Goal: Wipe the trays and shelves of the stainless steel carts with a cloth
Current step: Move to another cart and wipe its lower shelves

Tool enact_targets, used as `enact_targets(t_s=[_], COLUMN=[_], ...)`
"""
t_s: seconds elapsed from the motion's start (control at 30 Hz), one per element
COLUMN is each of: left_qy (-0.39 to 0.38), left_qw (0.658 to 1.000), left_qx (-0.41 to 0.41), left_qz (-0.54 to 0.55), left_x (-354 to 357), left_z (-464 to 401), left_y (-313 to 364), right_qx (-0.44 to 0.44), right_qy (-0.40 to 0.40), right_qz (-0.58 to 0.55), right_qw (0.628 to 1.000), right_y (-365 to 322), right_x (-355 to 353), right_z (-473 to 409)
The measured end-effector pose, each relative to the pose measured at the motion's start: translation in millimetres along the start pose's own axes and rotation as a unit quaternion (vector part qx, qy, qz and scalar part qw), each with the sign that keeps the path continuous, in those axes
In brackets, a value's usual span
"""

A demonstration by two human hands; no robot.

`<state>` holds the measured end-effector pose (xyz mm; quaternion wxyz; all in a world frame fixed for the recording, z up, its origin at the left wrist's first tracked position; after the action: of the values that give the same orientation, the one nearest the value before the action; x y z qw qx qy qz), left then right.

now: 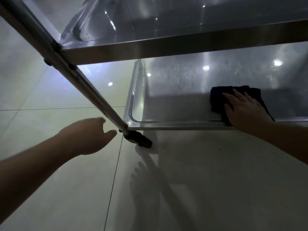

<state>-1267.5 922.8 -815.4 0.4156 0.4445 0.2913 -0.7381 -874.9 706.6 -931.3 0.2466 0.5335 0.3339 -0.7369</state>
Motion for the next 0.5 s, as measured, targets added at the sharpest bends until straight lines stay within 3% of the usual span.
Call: enact_targets(t_s=[0.13,0.5], left_qy=[-0.059,0.066], left_qw=[0.997,0.973], left_qx=[0.039,0.213], left_qz=[-0.036,0.060], left_x=[14.4,28.9], left_z=[4.8,-18.0], left_y=[34.0,189.6], right_qx=[-0.010,-0.030], right_qy=[0.005,-0.005], right_qz=[-0.006,0.013], right_qw=[1.000,0.999], right_y=[0.8,8.7], right_x=[-2.8,-0.5], right_z=[0.2,-4.7])
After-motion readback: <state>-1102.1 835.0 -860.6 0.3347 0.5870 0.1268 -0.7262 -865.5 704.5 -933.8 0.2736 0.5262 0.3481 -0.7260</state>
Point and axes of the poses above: each hand's wrist, its own z-axis away from the middle knuckle, its own x-axis out of the palm, y = z × x, the point moved 5 cm from there along -z, towards the middle knuckle, and after that the axes turned 4 degrees about z, right-handed, at the moved point
